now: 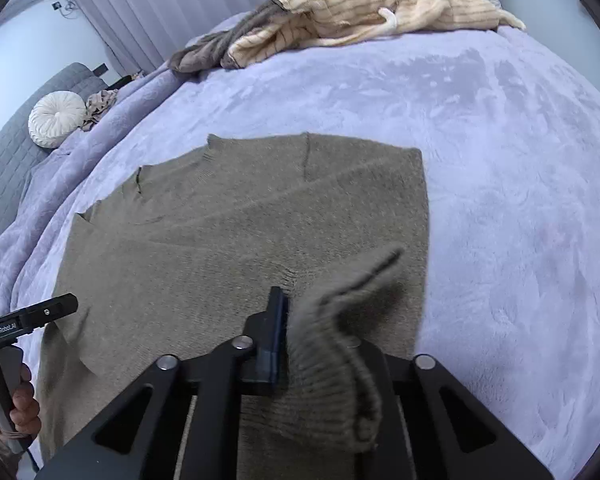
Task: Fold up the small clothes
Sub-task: 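Fold the side edge inward over the body with the right tool and release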
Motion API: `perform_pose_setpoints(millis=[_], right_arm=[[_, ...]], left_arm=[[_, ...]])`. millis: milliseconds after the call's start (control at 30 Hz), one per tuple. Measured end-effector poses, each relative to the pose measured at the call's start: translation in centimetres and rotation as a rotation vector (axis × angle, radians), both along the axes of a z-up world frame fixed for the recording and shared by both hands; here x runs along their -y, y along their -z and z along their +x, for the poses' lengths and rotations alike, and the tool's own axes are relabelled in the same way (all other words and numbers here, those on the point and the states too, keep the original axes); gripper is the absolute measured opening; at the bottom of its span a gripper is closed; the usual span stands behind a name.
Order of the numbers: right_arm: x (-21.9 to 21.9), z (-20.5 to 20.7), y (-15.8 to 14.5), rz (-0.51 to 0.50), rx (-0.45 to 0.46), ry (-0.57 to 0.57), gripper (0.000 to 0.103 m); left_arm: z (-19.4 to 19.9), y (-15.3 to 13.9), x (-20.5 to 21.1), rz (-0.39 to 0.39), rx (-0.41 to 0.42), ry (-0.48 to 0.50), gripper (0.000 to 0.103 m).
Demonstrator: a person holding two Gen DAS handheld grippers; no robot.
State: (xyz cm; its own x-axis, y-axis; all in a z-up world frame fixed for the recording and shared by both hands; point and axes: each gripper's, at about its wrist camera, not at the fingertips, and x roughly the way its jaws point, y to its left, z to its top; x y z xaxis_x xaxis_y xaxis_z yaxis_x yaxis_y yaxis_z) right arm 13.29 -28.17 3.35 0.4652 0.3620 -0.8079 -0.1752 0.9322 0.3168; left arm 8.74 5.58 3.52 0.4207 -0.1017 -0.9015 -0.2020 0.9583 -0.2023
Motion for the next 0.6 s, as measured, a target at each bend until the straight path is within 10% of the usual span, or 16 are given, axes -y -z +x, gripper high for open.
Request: perform_pose_setpoints(millis=[200, 433, 600], right_arm=[[5.8, -2.5, -3.4, -0.081, 0.108, 0.272, 0.057], [-1.8, -5.1, -4.1, -0.068, 0.113, -0.087, 0.057], [-4.5, -3.7, 0.2, -0.244, 0.047, -0.1, 0.056]], left_arm=[[-0.7, -2.5, -0.5, 0.022, 0.059, 0.028, 0.102], [-0.1, -1.2, 4.9, 0.086, 0.048, 0.145, 0.102], [0.2, 1.5, 4.8, 0.157, -0.018, 0.14, 0.102]])
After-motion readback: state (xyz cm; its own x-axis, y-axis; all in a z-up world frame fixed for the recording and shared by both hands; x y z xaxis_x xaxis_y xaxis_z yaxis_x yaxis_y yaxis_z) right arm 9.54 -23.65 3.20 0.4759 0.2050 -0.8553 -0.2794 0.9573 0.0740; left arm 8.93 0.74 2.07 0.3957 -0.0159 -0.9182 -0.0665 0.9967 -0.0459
